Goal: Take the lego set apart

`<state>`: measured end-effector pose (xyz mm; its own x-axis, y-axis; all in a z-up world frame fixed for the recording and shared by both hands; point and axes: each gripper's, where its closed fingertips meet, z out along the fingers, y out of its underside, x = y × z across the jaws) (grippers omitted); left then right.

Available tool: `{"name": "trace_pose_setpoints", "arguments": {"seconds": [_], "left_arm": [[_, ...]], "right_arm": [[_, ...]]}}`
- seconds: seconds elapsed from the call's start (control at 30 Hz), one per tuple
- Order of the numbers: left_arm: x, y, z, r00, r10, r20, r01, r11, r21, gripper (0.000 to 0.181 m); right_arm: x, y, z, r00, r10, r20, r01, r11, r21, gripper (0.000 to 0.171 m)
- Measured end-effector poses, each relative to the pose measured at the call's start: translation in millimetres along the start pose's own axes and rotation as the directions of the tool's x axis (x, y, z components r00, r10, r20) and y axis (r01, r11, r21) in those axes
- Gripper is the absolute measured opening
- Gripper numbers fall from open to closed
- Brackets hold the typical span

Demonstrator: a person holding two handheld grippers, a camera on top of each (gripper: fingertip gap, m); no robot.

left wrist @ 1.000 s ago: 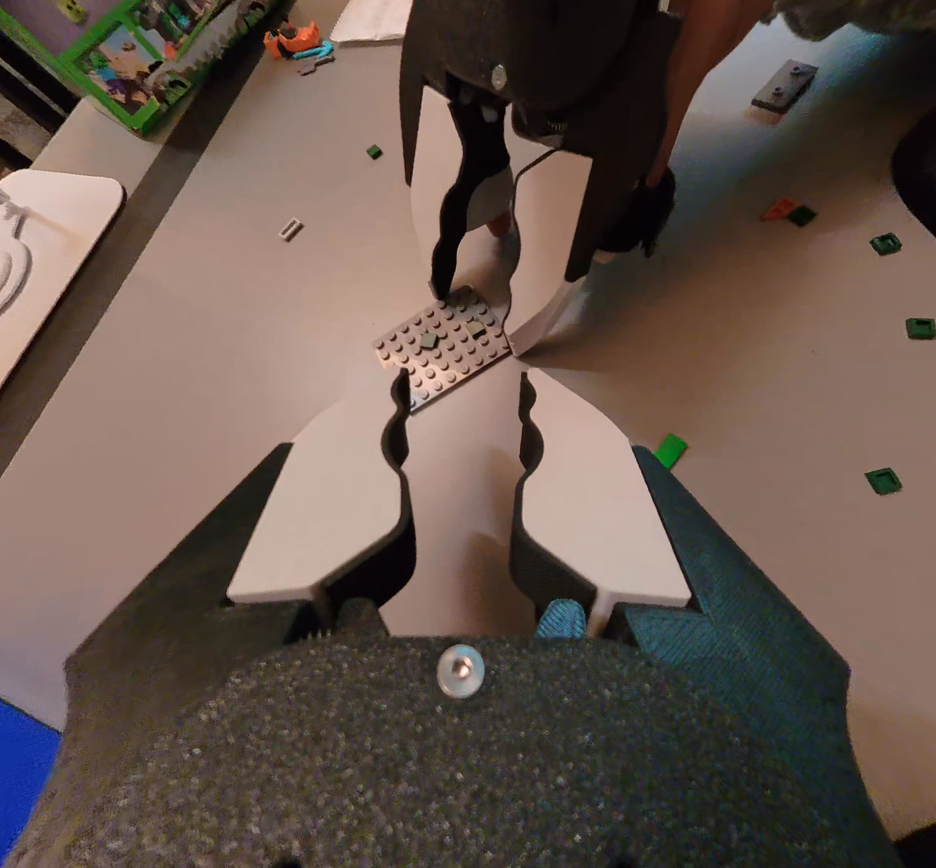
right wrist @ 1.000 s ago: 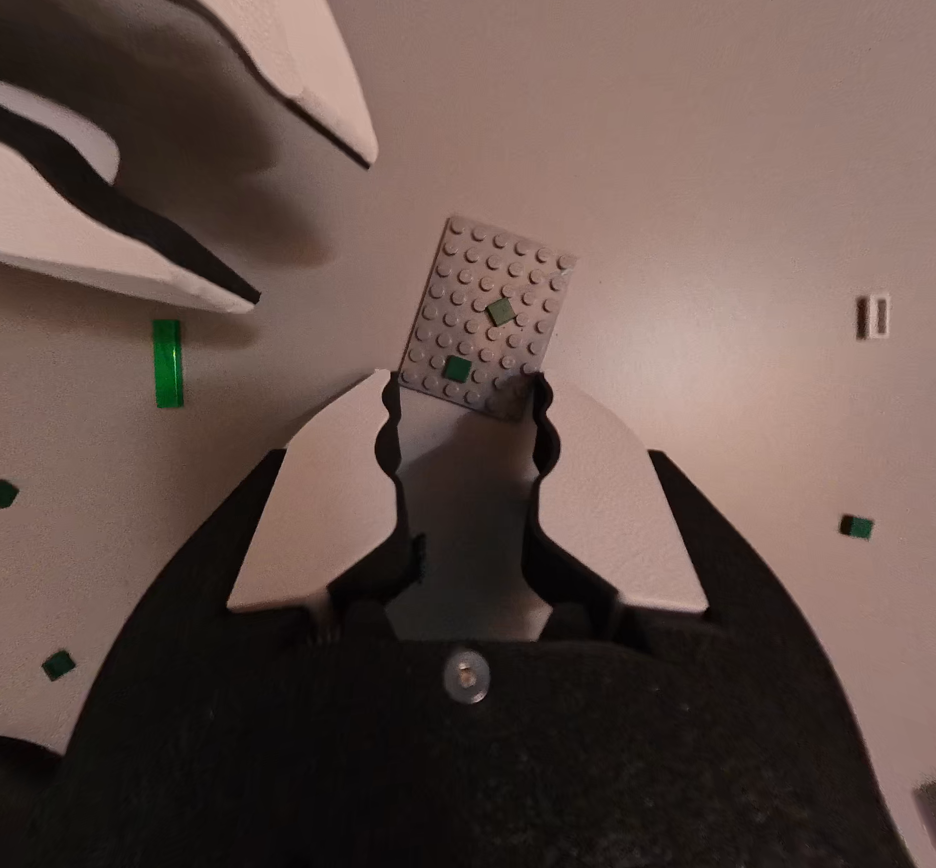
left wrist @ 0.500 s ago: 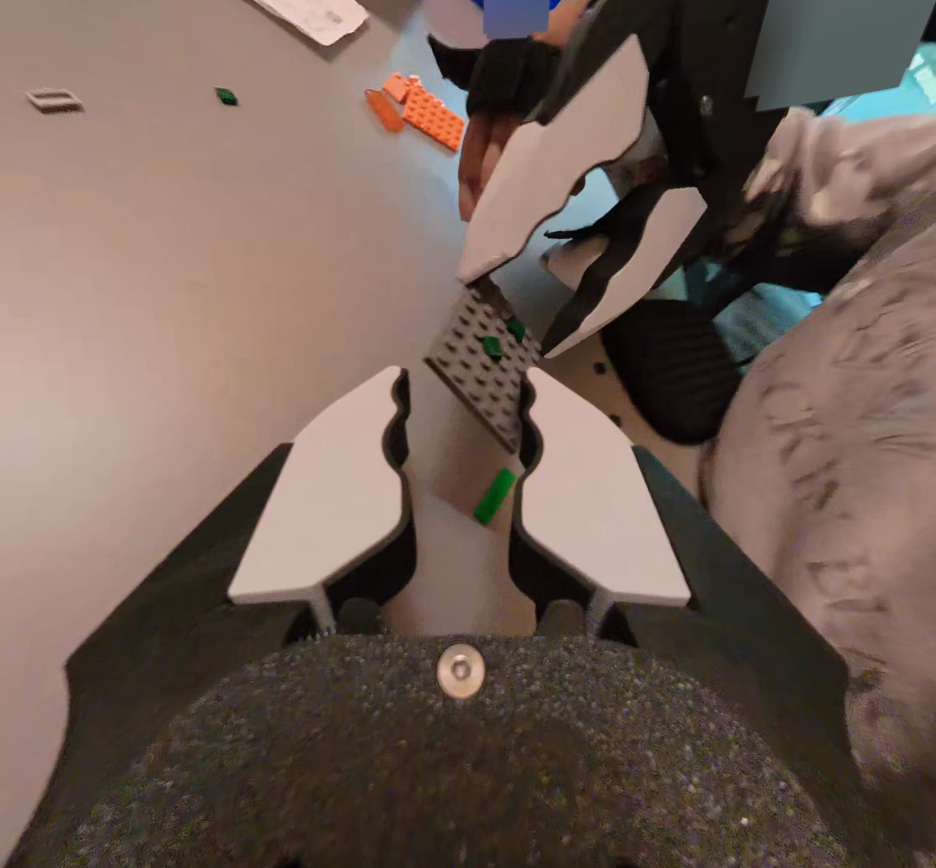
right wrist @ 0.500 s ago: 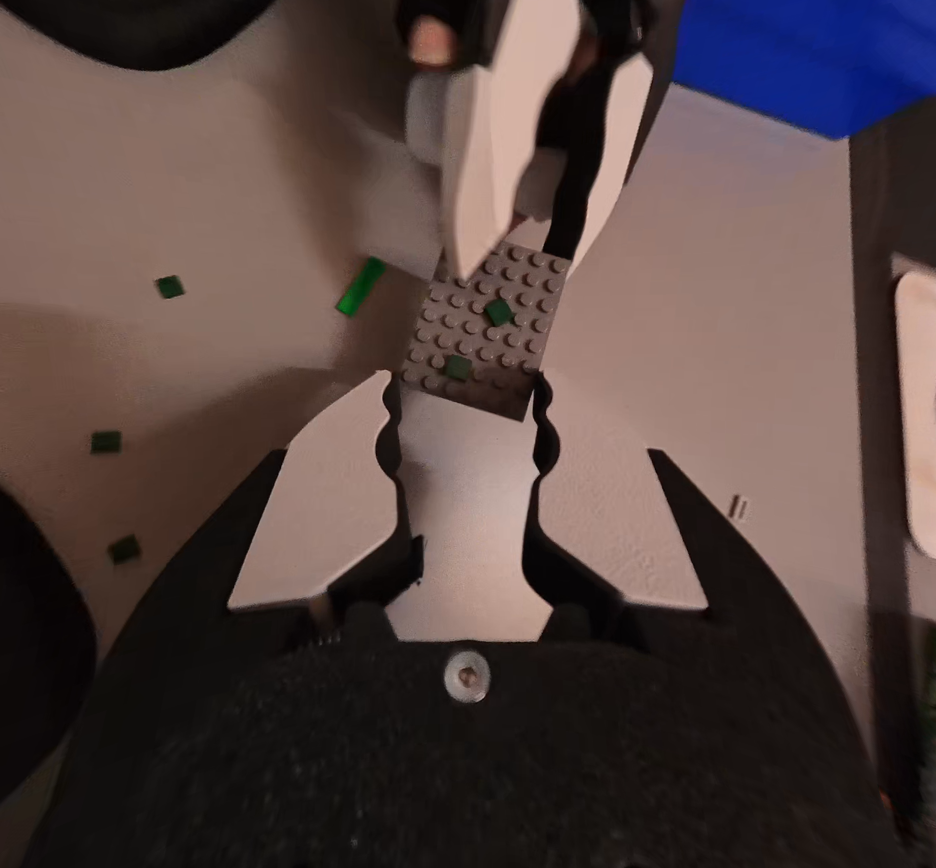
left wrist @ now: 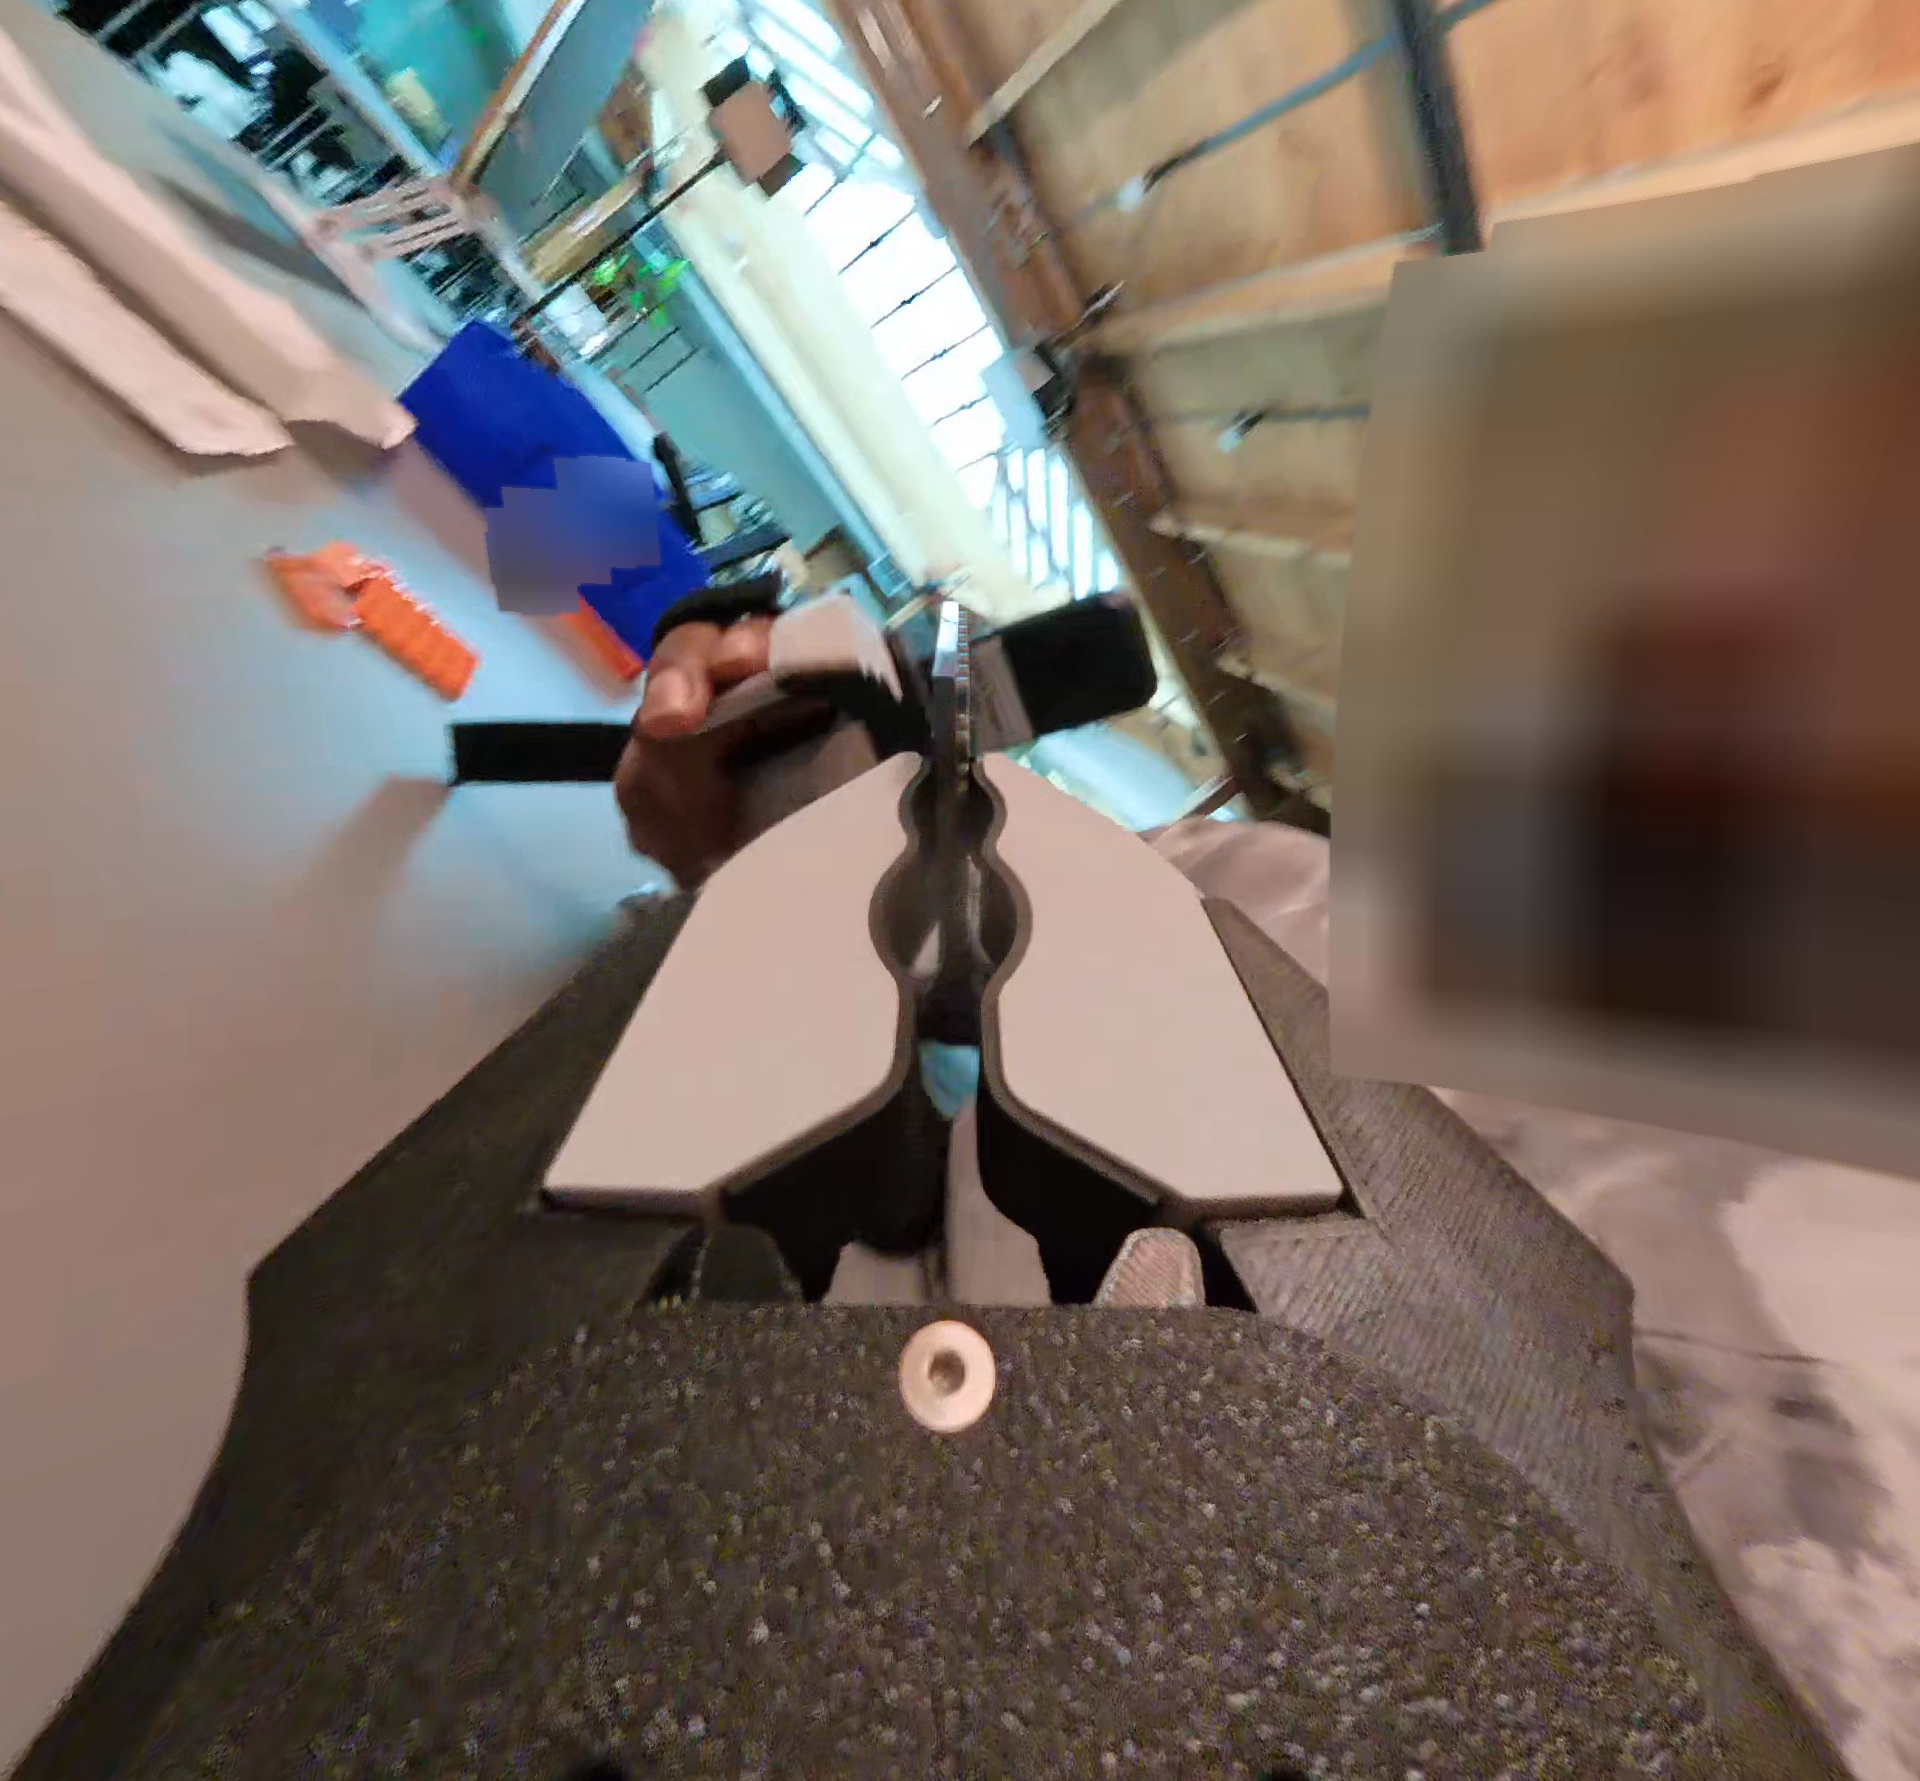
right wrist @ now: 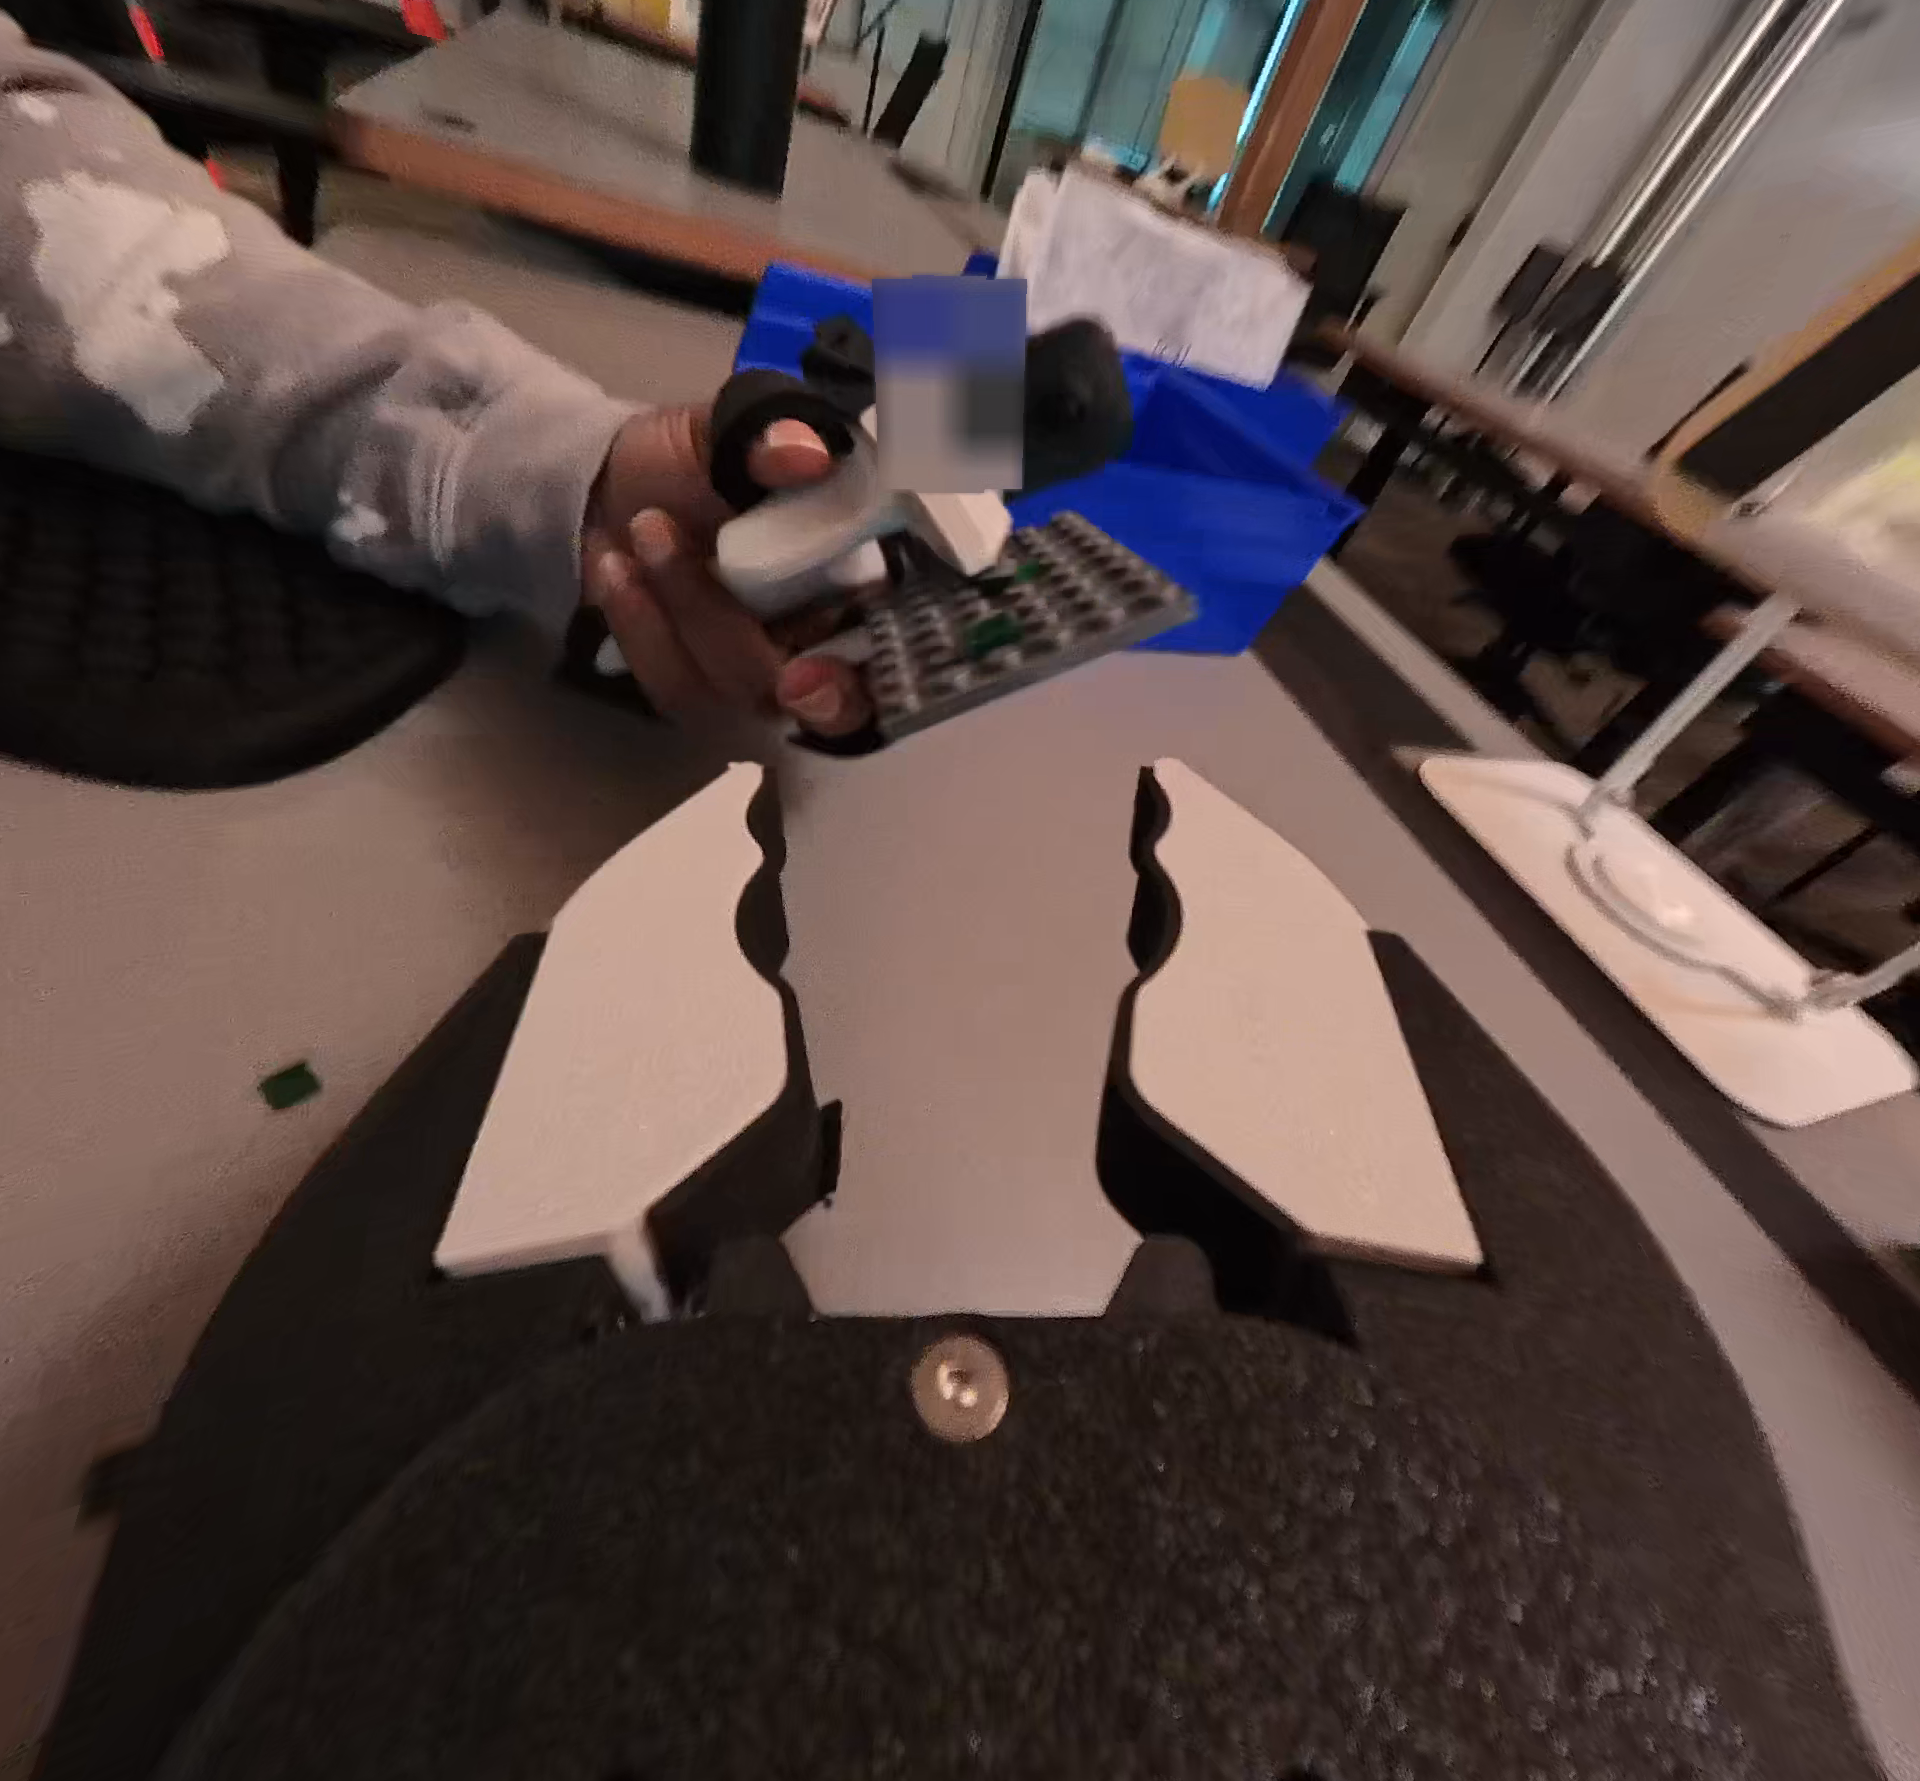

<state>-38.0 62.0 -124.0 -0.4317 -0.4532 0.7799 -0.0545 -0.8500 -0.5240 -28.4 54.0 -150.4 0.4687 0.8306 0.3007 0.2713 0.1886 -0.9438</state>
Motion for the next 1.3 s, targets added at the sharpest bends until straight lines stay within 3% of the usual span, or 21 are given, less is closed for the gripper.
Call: {"name": "trace_pose_setpoints", "arguments": {"seconds": [0.07,0.1,0.17,0.47,0.6,0.7,0.77,0.87,0.93,1.1,1.3], "left_arm": [[5.5,-6.3,7.4,0.999,0.030,-0.016,-0.029,0.998,0.057,0.005],[7.6,-9.0,10.2,0.999,0.049,-0.012,-0.048,0.996,0.080,0.005],[10.4,-12.3,13.6,0.998,0.065,-0.004,-0.064,0.992,0.105,0.004],[-1.1,-21.9,11.4,0.996,0.078,0.044,-0.085,0.976,0.200,0.006],[-7.6,-17.3,10.3,0.966,0.179,0.187,-0.199,0.975,0.096,0.012],[-18.2,-21.8,-1.8,0.809,0.412,0.419,-0.418,0.905,-0.082,0.021],[-22.2,-32.5,-16.0,0.592,0.579,0.561,-0.555,0.797,-0.237,0.020],[-24.4,-37.0,-23.2,0.244,0.762,0.600,-0.617,0.599,-0.510,0.017],[-23.4,-33.5,-14.9,0.117,0.821,0.559,-0.615,0.501,-0.608,0.017],[-38.5,-19.6,-9.0,-0.098,0.906,0.411,-0.509,0.309,-0.803,0.011],[-55.1,-13.2,-14.7,-0.139,0.915,0.378,-0.442,0.284,-0.851,0.008]], "right_arm": [[-3.1,-13.7,-0.5,0.999,0.048,0.013,-0.048,0.997,0.059,0.051],[-4.4,-21.6,-2.2,0.991,0.125,0.051,-0.129,0.988,0.091,0.037],[-0.7,-33.7,-6.6,0.954,0.278,0.110,-0.292,0.948,0.131,0.027],[23.2,-32.7,-2.5,0.763,0.627,0.158,-0.643,0.762,0.077,0.007],[25.6,-23.4,-2.4,0.785,0.608,0.118,-0.612,0.791,-0.003,0.004],[36.7,-14.5,-7.4,0.827,0.561,0.042,-0.558,0.828,-0.059,0.004],[47.8,-6.6,-11.1,0.844,0.536,-0.020,-0.535,0.839,-0.097,0.004],[52.9,5.1,-7.6,0.848,0.526,-0.068,-0.530,0.833,-0.159,0.004],[48.4,12.9,-0.2,0.857,0.508,-0.086,-0.514,0.833,-0.205,0.004],[39.1,21.6,10.1,0.869,0.478,-0.123,-0.493,0.830,-0.261,0.004],[29.3,23.6,14.2,0.780,0.621,-0.076,-0.617,0.744,-0.257,0.005]]}}
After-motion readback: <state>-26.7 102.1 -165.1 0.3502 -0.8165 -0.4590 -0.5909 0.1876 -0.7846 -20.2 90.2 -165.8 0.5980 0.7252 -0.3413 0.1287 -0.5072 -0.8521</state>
